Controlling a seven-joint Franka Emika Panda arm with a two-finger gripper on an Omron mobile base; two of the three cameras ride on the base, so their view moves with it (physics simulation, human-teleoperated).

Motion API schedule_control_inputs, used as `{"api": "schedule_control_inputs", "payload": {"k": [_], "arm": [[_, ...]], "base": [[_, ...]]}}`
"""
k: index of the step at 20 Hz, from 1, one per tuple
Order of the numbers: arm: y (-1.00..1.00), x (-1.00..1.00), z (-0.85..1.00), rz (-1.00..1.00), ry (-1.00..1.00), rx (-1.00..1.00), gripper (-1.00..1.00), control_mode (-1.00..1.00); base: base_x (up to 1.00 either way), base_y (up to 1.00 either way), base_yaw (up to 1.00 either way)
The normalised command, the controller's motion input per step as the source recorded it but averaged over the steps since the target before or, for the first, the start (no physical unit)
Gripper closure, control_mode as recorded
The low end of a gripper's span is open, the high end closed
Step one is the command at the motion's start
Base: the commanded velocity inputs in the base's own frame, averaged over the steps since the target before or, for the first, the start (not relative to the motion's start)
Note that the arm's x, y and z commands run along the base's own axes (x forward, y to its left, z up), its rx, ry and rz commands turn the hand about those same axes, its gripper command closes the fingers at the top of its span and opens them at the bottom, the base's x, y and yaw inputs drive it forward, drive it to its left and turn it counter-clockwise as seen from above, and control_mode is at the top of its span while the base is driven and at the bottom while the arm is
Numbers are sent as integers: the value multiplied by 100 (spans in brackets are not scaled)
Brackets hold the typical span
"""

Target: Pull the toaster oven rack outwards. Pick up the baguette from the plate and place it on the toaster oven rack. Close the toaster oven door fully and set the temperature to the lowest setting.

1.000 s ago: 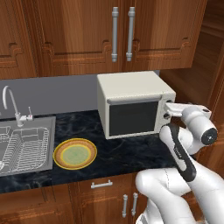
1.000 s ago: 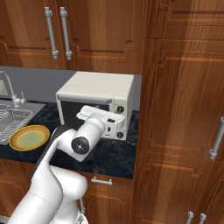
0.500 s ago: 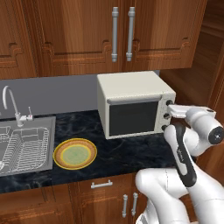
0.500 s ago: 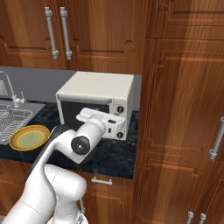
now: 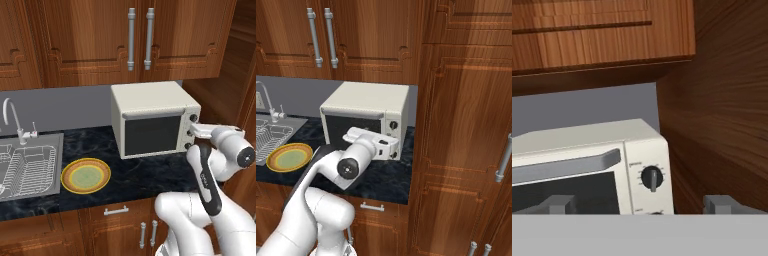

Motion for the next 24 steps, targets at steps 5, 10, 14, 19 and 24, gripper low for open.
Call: {"api": "schedule_control_inputs", "payload": {"k": [5,10,14,19,24], "arm": [[0,23,-4,0,0,0,-100,-100],[0,26,-4,0,0,0,-100,-100],[0,26,-19,0,0,0,-100,-100],[0,17,-13,0,0,0,-100,-100],[-1,8,0,0,-3,0,-100,-100]], "base": [[0,0,0],[0,0,0],[0,0,0],[0,0,0],[0,0,0]]}}
